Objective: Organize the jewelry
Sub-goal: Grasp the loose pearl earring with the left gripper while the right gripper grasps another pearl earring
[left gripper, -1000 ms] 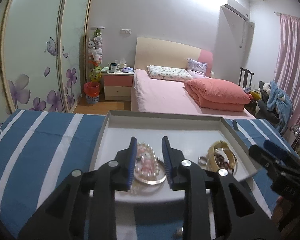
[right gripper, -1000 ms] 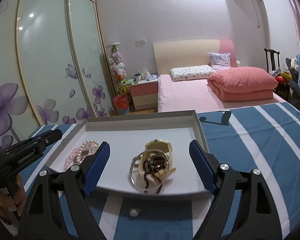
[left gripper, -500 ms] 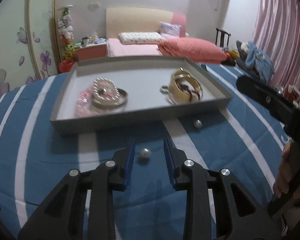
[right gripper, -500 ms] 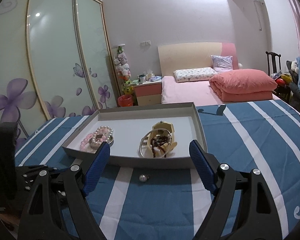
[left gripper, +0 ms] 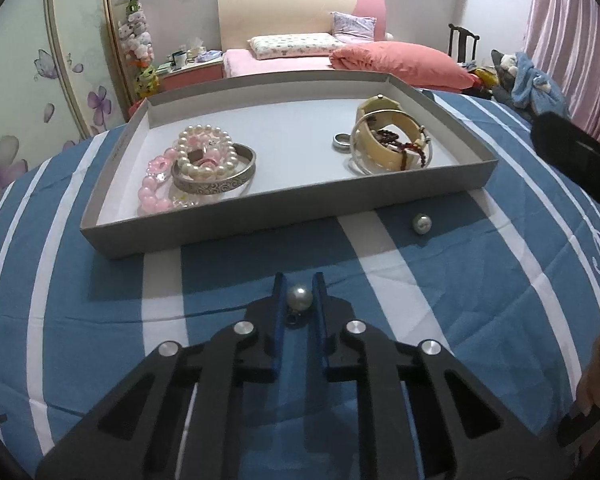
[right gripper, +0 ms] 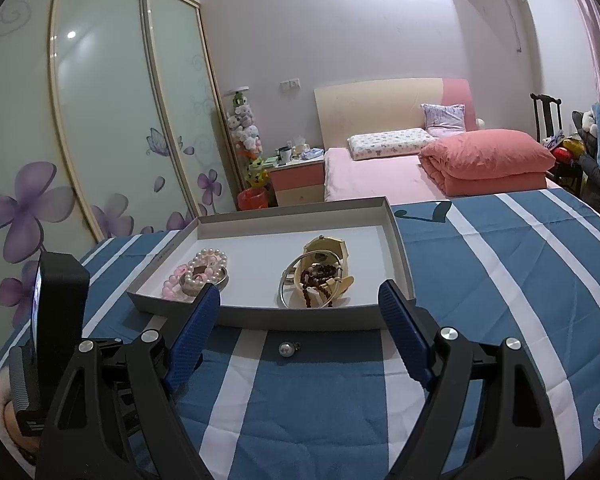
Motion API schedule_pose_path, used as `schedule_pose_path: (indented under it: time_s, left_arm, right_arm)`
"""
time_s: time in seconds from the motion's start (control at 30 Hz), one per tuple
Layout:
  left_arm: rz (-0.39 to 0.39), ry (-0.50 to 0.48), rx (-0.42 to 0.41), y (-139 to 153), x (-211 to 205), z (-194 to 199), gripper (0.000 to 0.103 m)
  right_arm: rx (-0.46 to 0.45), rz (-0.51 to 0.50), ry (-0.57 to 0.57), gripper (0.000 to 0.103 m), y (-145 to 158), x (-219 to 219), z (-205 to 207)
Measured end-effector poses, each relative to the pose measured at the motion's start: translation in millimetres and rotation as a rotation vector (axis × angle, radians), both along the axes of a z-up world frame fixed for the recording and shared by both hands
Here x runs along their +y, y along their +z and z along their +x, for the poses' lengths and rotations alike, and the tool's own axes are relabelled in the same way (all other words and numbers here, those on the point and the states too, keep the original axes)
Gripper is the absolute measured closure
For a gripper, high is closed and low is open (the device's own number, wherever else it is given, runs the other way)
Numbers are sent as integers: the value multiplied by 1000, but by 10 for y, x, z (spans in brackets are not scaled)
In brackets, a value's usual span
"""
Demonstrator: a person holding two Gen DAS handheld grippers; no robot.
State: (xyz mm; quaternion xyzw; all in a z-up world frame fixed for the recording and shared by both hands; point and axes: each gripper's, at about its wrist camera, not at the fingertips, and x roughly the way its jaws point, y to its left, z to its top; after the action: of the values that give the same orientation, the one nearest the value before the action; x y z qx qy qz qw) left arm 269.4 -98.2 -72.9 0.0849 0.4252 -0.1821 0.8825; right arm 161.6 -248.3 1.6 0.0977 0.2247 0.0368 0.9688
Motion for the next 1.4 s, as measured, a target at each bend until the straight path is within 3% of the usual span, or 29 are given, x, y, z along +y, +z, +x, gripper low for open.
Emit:
schedule_pose_path:
  time_s: [0.27, 0.63, 0.83, 1.13, 1.4]
  left_arm:
    - [20, 57, -7, 10, 159, 28, 89]
    - [19, 246, -4, 48, 923, 149, 89]
    - [13, 250, -2, 61, 1024, 155, 89]
    - [-5, 250, 3, 85, 1012, 140, 89]
    - [-10, 250, 5, 83, 994, 139, 89]
  right_arm:
    - [13, -9, 5, 22, -11, 3, 3]
    - [42, -41, 20, 22, -34, 101, 16]
    - [104, -76, 44, 23, -91, 189, 83]
    - [298, -143, 68, 46, -353, 321, 339]
    - [381, -149, 81, 64, -467, 355, 513]
